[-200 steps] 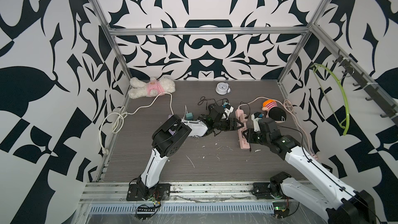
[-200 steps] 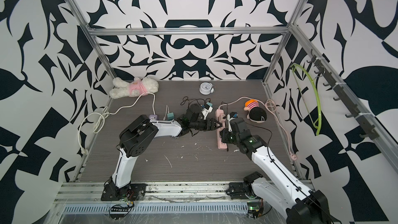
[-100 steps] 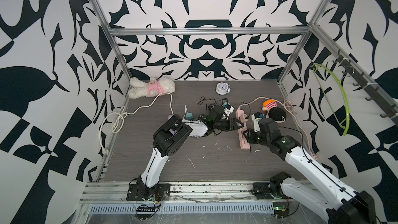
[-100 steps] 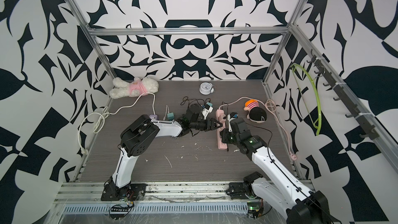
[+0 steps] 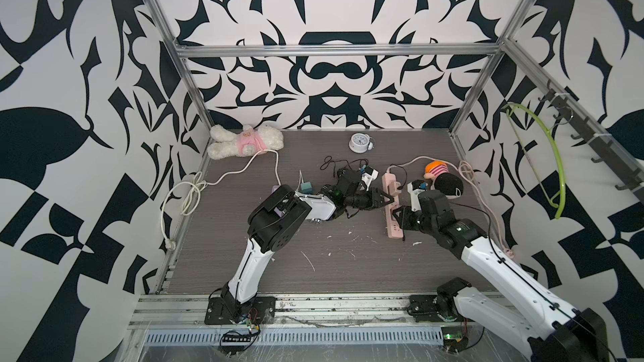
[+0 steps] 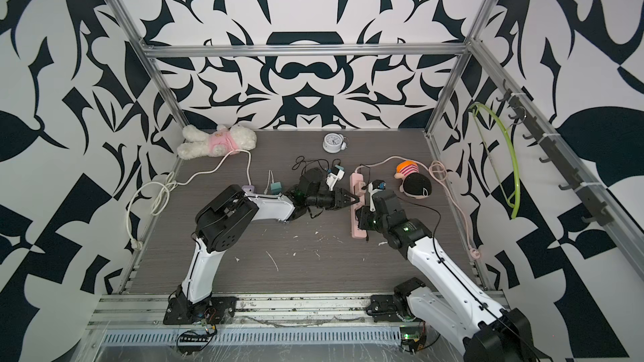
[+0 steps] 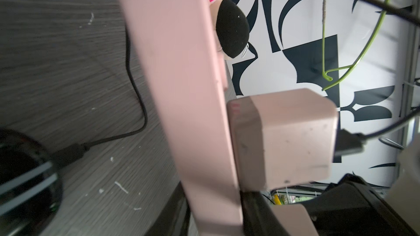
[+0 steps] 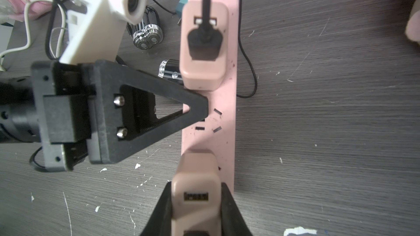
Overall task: Unplug the electric shaver
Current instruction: Remove the plug from the socket.
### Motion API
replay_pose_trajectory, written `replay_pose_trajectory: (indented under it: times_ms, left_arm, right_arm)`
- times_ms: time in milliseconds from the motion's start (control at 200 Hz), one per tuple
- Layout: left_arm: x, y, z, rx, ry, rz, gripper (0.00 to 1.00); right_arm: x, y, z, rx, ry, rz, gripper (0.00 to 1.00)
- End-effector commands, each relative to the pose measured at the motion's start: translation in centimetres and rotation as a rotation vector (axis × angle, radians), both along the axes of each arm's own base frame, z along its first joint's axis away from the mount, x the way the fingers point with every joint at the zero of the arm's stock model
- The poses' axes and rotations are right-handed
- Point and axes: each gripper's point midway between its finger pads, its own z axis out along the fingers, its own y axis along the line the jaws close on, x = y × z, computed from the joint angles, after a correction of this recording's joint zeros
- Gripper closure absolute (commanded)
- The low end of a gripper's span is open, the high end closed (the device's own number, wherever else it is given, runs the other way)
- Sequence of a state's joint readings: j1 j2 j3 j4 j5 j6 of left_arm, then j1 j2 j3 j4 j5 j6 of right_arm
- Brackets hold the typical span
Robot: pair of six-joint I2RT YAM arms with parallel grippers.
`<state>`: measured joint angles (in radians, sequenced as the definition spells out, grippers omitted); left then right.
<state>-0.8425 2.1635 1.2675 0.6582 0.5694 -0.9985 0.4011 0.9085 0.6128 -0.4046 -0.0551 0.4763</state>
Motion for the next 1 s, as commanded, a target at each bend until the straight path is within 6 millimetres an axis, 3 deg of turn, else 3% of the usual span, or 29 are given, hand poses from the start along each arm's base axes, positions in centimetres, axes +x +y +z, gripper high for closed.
replay_pose_trajectory:
  times_ms: [0,530,705,995]
  left_arm:
    - [0.4,-0.2,0.3,-0.029,-0.025,-0.006,0.68]
    - [0.7,-0.3,-0.6,-0.037,0.0,-0.012,1.0]
    - [0.9,-0.3,-1.2,-0.019,-0.007,-0.012,1.0]
    - [1.2,0.7,-4.6,0.125,-0.031,0.01,1.0]
  right_arm:
    - [1.1,0.6,2.8,0.048,-0.11,0.0,1.0]
    - [0.5,-0.7,3.0,0.049,-0.156,-0.057,1.0]
    - [0.4,-1.0,3.0,0.032,-0.169,-0.058,1.0]
    - [0.4,-1.2,4.0,0.008,-0.181,-0.057,1.0]
